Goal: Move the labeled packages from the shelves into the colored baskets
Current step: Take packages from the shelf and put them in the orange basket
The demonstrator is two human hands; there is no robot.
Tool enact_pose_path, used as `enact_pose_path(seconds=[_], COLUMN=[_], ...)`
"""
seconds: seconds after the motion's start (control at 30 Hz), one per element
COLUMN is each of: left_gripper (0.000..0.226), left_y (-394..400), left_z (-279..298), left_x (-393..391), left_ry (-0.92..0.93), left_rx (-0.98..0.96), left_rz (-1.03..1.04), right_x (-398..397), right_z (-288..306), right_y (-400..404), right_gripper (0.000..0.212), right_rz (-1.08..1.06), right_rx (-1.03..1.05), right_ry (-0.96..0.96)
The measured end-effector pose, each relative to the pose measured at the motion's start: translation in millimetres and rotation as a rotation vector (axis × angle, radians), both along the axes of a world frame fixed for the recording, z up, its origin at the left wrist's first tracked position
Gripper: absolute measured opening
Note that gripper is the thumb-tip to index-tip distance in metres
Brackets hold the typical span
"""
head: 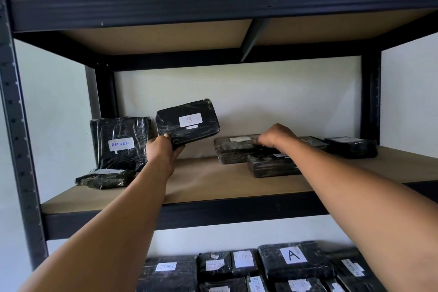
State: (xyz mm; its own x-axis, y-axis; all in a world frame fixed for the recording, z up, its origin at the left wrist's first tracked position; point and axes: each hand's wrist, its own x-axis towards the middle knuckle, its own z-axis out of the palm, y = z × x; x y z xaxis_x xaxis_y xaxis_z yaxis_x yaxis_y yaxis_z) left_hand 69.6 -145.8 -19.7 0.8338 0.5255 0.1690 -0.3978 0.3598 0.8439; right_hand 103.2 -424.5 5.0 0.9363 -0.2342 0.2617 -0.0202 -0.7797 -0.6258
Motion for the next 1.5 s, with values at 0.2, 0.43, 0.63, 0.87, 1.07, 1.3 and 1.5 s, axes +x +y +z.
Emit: enact_pose_path(seconds=[0.2,0.43,0.63,0.87,1.07,1.3,1.5], left_gripper=[0.031,0.035,0.033,0.037,0.04,0.039,0.033], left_y=[-0.1,2.6,2.7,0.2,0.0,2.8,1.2], left_z=[0.9,0.2,-1.9,-1.7,-1.3,-0.7,0.0], left_x=[-2.1,-2.2,-3.4,-6.1,-7.6,-8.3,-9.3], left_ry=[-0.001,-0.015,0.031,0.006,-0.003,0.007,0.015], left_rx=[-0.058,-0.171,-0.117,-0.138,-0.162,-0.155,-0.145], left_rz=[-0.009,-0.012,-0.095,-0.098,-0.09,-0.015,0.087], right_x=[1.7,1.2,1.2,-0.1,4.7,10.6,8.7], right_z=[-2.5,-8.2,-7.9,-8.7,-6.9,-9.6,-0.7], right_y=[-3.0,-2.0,7.4,20.2,30.6,29.1,3.9], right_gripper=[0.04,0.035,0.05,0.036,0.034,0.027,0.024], right_rz=[0.091,0.117,0.183,0.216,0.219,0.218,0.135], right_rx=[0.202,0.291,0.312,0.31,0.306,0.391,0.585], right_ry=[0.014,-0.046,-0.06,-0.015,-0.001,-0.063,-0.368])
